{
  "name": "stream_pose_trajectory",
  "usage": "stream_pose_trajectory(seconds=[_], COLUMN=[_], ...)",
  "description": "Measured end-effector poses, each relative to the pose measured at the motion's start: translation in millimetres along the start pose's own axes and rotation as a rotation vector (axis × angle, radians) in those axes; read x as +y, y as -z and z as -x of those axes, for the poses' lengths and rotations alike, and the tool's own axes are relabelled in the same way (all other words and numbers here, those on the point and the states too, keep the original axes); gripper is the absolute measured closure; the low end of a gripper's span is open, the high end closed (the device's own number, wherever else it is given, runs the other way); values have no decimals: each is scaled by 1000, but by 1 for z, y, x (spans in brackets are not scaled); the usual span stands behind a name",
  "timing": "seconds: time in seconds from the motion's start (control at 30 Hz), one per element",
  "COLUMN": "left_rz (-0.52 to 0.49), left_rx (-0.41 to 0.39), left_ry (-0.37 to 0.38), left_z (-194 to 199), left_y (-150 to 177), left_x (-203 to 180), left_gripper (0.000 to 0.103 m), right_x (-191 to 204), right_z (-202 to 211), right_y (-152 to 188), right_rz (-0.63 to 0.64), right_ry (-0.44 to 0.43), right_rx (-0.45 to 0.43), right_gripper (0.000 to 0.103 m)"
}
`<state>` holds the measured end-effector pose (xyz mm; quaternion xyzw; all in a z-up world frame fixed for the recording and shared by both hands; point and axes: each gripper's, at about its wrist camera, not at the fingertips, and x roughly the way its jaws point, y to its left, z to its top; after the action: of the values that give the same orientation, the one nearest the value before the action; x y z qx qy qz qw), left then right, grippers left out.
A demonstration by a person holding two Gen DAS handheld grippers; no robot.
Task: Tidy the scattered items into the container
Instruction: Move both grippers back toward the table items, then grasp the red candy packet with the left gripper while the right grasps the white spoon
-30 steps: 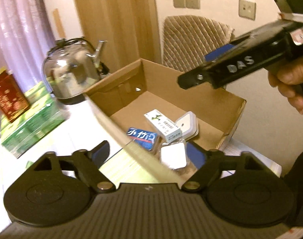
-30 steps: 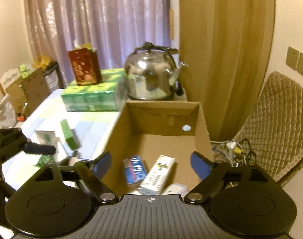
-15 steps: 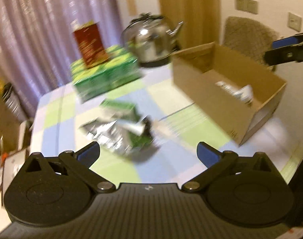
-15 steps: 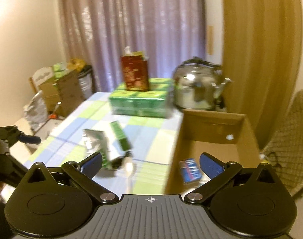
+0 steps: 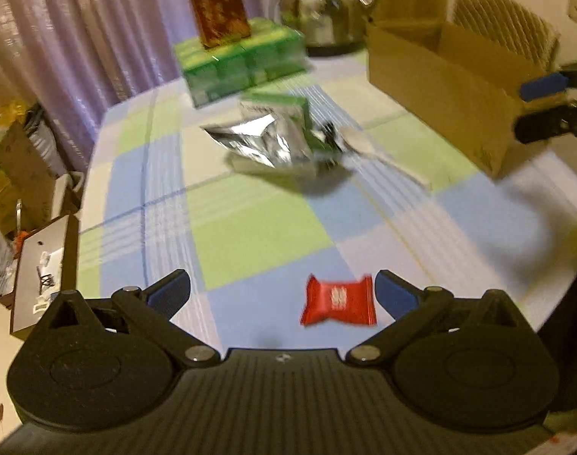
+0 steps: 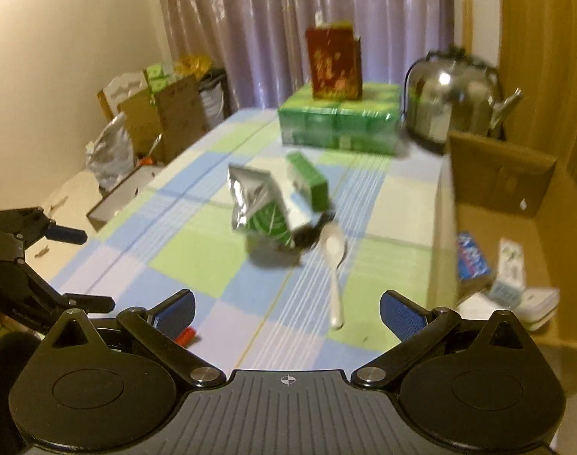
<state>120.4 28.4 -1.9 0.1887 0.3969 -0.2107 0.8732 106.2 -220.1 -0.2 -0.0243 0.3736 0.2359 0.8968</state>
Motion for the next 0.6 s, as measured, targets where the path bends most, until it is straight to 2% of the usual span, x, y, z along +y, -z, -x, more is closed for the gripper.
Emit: stream_pose_trajectory(seconds=[0.33, 0.6], left_rz=[-81, -59], left_rx=[85, 128], left_ry=[109, 117], left_z=[-60, -92], left_y=[12, 13], left_x=[-26, -33], left_gripper=[2, 11], right_x=[-4, -19], right_z=[-60, -88], right_y=[28, 35], right_rz=[51, 50], right_ry=[11, 15], right_rx=[105, 129], right_gripper=[2, 2])
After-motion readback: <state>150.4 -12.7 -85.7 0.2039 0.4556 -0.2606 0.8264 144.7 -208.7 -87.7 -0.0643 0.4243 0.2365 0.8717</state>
